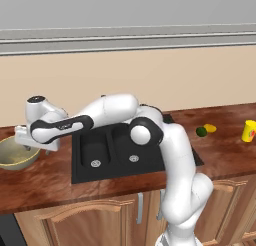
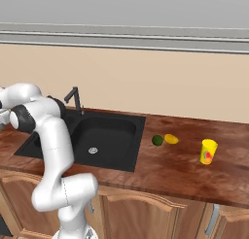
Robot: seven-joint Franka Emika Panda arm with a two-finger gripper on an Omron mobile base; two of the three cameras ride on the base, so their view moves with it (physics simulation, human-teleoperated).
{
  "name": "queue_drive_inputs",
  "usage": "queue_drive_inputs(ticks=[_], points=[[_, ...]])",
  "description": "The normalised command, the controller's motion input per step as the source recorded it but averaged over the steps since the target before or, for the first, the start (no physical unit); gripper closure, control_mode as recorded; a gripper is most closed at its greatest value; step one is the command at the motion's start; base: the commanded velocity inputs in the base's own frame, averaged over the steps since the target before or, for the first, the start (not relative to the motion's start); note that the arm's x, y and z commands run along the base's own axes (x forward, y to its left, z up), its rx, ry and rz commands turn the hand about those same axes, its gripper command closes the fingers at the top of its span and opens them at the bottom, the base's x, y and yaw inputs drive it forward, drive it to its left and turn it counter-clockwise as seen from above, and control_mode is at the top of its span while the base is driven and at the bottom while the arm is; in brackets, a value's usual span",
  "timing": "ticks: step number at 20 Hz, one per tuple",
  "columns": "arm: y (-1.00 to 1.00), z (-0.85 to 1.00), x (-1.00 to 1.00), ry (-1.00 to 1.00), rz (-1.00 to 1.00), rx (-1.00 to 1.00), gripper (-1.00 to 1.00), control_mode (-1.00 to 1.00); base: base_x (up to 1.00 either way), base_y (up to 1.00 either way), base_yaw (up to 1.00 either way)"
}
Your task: Remove the lime and mango from the sink. Then move the bowl and cup from the counter to the sink for washing.
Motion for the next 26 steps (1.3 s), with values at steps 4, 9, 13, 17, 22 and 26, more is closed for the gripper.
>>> queue_drive_inputs(ticks=[4, 9, 13, 17, 22, 26], points=[[0.10, -0.10, 0.11, 0.00, -0.02, 0.00, -1.00, -1.00, 0.00, 0.00, 0.00], [0.08, -0.12, 0.07, 0.00, -0.03, 0.00, -1.00, -1.00, 0.00, 0.00, 0.00], [0.09, -0.11, 0.09, 0.00, -0.03, 0.00, -1.00, -1.00, 0.00, 0.00, 0.00], [0.09, -0.11, 0.08, 0.00, -0.03, 0.00, -1.00, -1.00, 0.00, 0.00, 0.00], [0.08, -0.11, 0.07, 0.00, -0.03, 0.00, -1.00, -1.00, 0.00, 0.00, 0.00], [0.05, -0.10, 0.01, 0.00, -0.02, -0.01, -1.00, -1.00, 0.00, 0.00, 0.00]])
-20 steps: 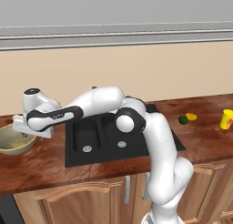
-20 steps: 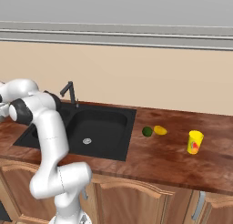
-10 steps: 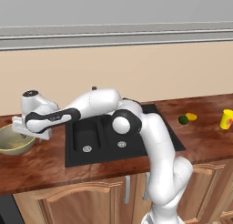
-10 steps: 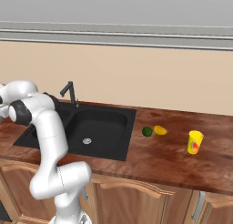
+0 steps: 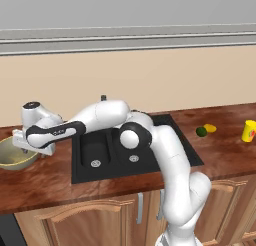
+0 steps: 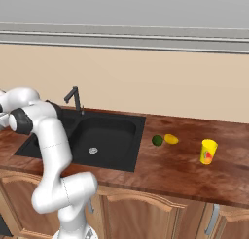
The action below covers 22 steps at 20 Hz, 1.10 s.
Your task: Remove the lime and mango from the sink. Then move the bowl and cup from the counter to the sink for washing.
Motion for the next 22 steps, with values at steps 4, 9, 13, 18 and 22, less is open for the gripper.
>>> queue_drive_inputs(ticks=[4, 9, 13, 18, 22], points=[[0.04, -0.09, 0.00, 0.00, -0.02, -0.02, 1.00, -1.00, 0.00, 0.00, 0.00], [0.01, -0.10, 0.00, 0.00, -0.03, -0.02, 1.00, -1.00, 0.00, 0.00, 0.00], [-0.01, -0.08, 0.00, 0.00, -0.05, -0.03, 1.00, -1.00, 0.00, 0.00, 0.00], [-0.06, -0.01, -0.01, 0.00, -0.04, 0.00, 1.00, -1.00, 0.00, 0.00, 0.00], [-0.12, 0.01, -0.02, 0.00, -0.03, 0.00, 1.00, -1.00, 0.00, 0.00, 0.00]])
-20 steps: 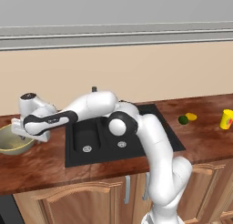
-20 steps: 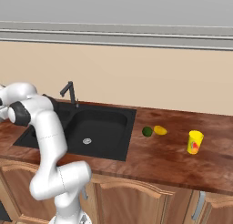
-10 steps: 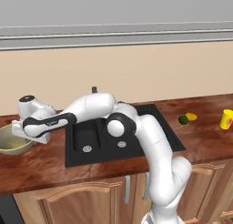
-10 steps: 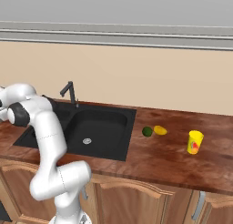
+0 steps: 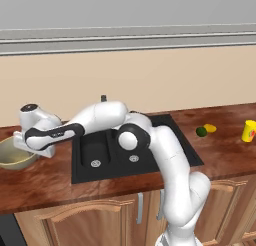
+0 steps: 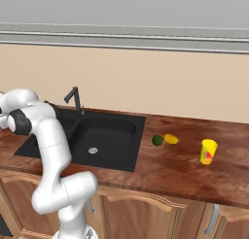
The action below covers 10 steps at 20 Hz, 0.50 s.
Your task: Remove the lime and mango from the sink. Then move the bowl and cup from the counter to the sink for washing.
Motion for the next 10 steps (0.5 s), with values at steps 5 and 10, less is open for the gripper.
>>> queue_drive_inputs(ticks=[5, 10], points=[[-0.22, 0.06, -0.11, -0.04, -0.01, 0.00, 1.00, -1.00, 0.00, 0.00, 0.00], [-0.21, 0.10, -0.14, -0.09, 0.00, 0.02, 1.00, -1.00, 0.00, 0.00, 0.00]])
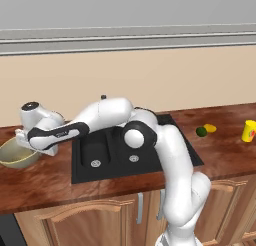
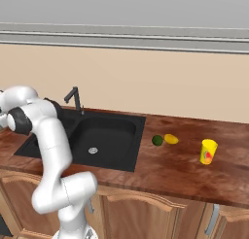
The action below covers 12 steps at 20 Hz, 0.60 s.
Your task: Remove the lime and mango from the sink. Then move the bowl and cup from the counter to the sink for washing.
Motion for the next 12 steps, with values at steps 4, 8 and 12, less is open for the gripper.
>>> queue_drive_inputs(ticks=[4, 8, 12], points=[[-0.19, 0.10, -0.14, -0.11, 0.00, 0.05, 1.00, -1.00, 0.00, 0.00, 0.00], [-0.23, 0.06, -0.16, -0.08, 0.00, 0.07, 1.00, -1.00, 0.00, 0.00, 0.00], [-0.30, 0.04, -0.16, -0.02, -0.02, 0.10, 1.00, -1.00, 0.00, 0.00, 0.00]])
